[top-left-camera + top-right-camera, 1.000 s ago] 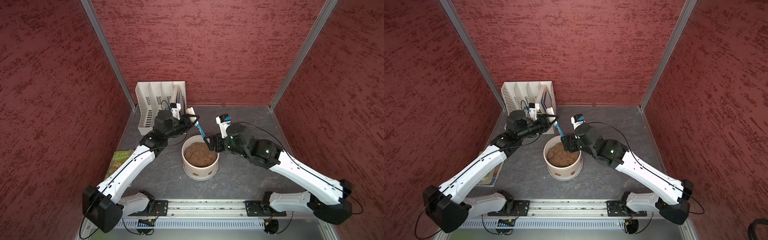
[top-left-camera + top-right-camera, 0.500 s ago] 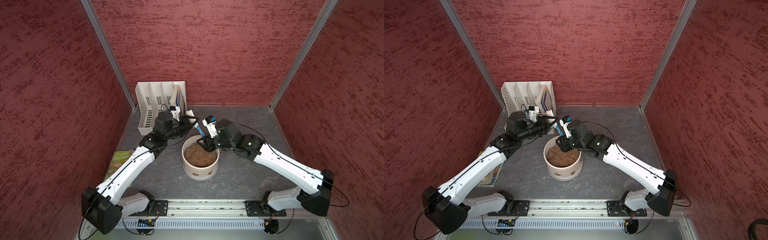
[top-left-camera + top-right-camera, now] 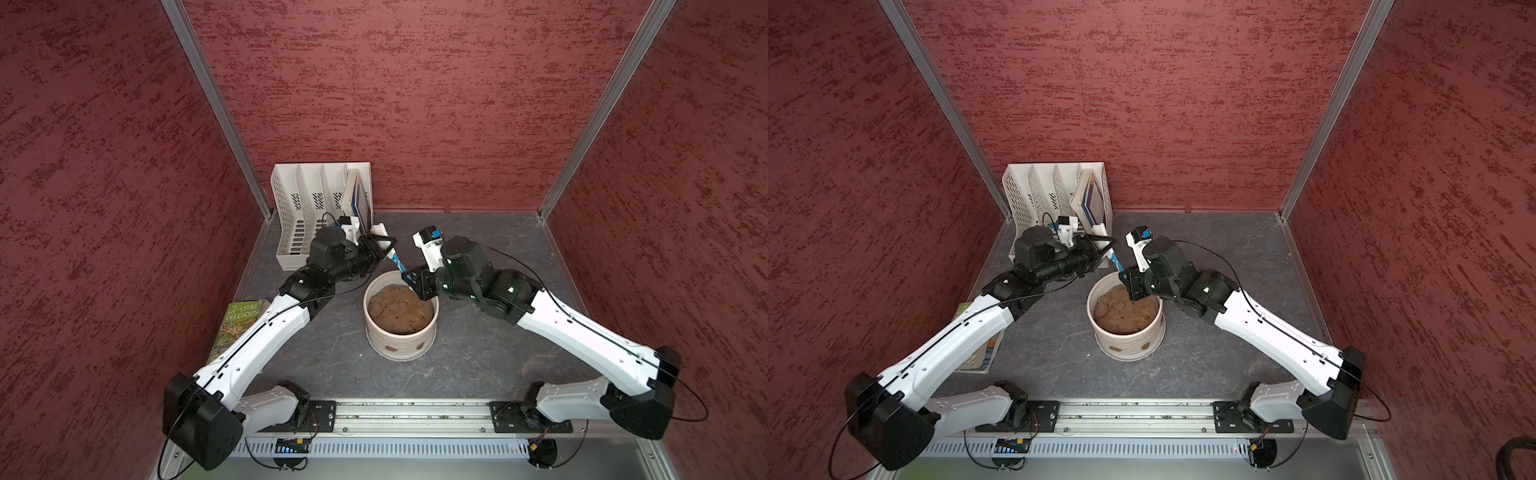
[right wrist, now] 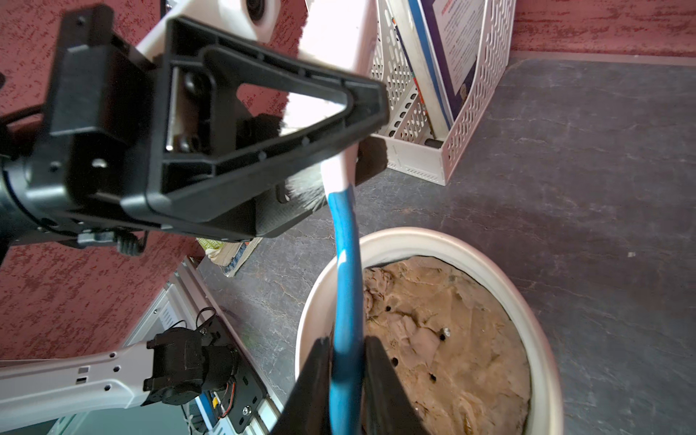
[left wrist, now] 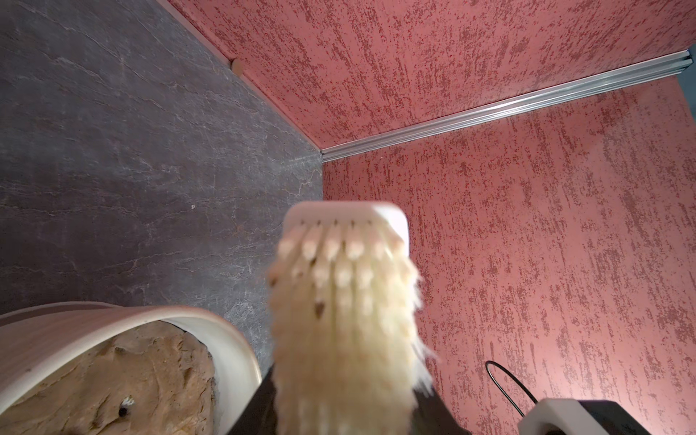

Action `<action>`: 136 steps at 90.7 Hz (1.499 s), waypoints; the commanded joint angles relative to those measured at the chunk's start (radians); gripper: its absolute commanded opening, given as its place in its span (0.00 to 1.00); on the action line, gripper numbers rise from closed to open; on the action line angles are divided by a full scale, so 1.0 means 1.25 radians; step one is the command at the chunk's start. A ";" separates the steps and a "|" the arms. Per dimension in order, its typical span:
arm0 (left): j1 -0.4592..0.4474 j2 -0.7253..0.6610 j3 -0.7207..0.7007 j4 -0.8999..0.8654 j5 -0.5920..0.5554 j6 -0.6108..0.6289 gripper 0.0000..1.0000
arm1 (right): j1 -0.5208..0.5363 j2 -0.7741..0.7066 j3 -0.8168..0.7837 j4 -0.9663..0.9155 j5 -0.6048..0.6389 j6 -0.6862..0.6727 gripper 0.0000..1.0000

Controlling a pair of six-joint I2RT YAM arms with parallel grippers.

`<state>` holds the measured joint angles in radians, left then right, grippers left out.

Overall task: Scrub the dried mud off the ceramic pot
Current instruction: Pick up the brush from the center of the board, then brush off the soil from the pot.

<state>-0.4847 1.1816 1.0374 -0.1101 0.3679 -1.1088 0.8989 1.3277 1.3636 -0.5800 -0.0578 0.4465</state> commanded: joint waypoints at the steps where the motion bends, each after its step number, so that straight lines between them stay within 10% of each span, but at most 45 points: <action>1: 0.004 -0.007 -0.013 0.030 0.015 -0.005 0.00 | -0.001 0.001 -0.008 0.047 -0.002 0.008 0.14; 19: 0.010 -0.001 -0.024 0.049 0.025 -0.017 0.00 | -0.003 0.018 0.002 0.034 0.004 0.013 0.41; 58: 0.014 0.005 -0.039 0.069 0.030 -0.015 0.00 | -0.015 0.026 0.004 0.038 0.011 0.023 0.00; 68: 0.021 0.002 -0.033 0.027 0.012 0.032 0.52 | -0.015 0.005 0.009 0.012 0.063 0.023 0.00; 85: 0.012 -0.056 0.001 -0.207 -0.176 0.247 0.81 | -0.012 -0.055 0.030 -0.174 0.307 0.063 0.00; 109: -0.005 -0.100 -0.028 -0.364 -0.265 0.419 0.79 | 0.007 -0.255 -0.143 -0.345 0.556 0.209 0.00; 136: -0.037 -0.071 -0.051 -0.411 -0.229 0.465 0.78 | -0.015 -0.243 -0.332 -0.479 0.312 0.376 0.00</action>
<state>-0.5236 1.0740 0.9939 -0.5758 0.0753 -0.5751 0.8822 1.0035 1.0443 -1.1072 0.4412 0.8036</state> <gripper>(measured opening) 0.779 0.160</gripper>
